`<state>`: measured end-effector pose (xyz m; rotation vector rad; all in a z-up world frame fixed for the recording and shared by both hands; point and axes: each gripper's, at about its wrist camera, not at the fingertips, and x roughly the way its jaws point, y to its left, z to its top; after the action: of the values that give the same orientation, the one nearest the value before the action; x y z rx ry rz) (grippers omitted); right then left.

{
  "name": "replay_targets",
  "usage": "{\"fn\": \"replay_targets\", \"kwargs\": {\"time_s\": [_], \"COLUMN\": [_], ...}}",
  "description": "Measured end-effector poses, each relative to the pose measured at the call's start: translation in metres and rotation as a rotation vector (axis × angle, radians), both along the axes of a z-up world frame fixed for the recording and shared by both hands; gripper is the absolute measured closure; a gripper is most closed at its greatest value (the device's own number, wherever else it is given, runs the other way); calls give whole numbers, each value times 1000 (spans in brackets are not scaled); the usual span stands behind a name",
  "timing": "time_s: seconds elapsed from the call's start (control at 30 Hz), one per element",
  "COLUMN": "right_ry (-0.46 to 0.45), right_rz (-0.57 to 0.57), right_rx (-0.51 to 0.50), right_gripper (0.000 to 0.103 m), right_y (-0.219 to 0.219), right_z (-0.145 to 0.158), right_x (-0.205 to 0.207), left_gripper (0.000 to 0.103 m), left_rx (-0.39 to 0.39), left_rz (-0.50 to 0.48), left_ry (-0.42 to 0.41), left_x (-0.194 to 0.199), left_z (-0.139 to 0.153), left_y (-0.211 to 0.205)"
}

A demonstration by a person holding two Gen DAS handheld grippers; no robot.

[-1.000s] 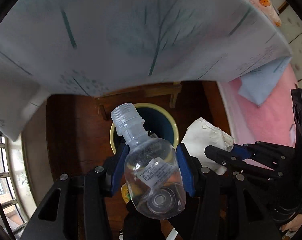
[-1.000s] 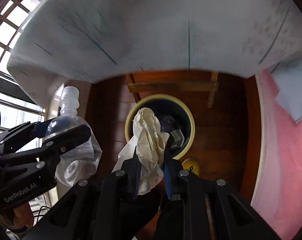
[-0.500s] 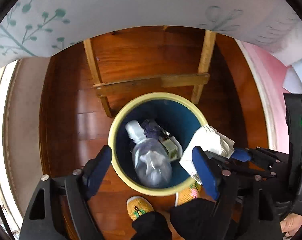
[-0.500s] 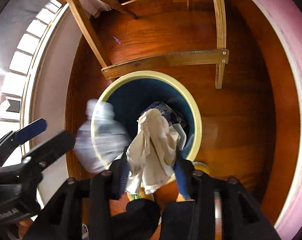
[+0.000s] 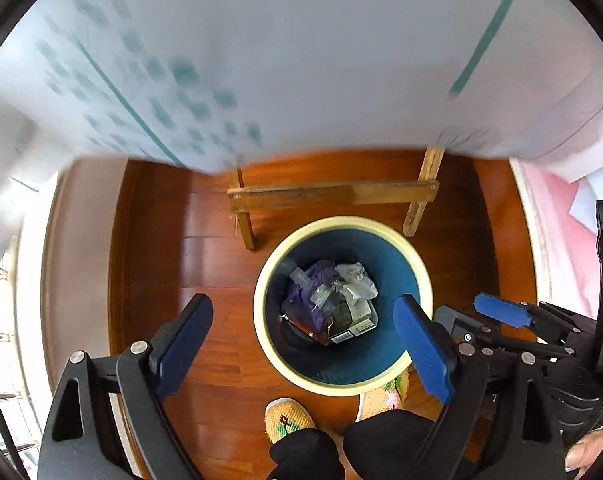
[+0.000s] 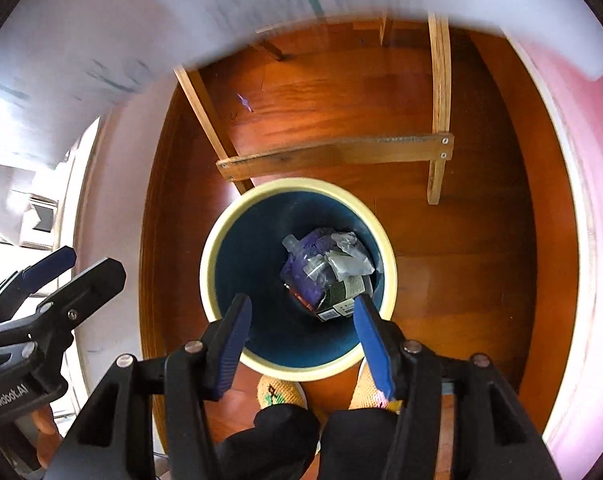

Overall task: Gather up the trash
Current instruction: 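Raise both tools back above the table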

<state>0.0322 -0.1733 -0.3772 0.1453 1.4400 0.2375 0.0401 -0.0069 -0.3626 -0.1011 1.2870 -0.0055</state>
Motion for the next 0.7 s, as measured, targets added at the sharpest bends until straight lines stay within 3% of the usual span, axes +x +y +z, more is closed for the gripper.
{"fn": "replay_targets", "kwargs": {"time_s": [0.33, 0.7], "right_ry": [-30, -146], "right_rz": [-2, 16], "right_rx": [16, 19], "right_gripper": [49, 49], "right_y": [9, 23], "right_z": [115, 254], "right_x": [-10, -20], "left_gripper": [12, 12], "left_rx": [-18, -28], "left_rz": [-17, -70], "left_ry": [-51, -148], "left_x": [-10, -26], "left_z": [122, 259], "left_y": [9, 24]}}
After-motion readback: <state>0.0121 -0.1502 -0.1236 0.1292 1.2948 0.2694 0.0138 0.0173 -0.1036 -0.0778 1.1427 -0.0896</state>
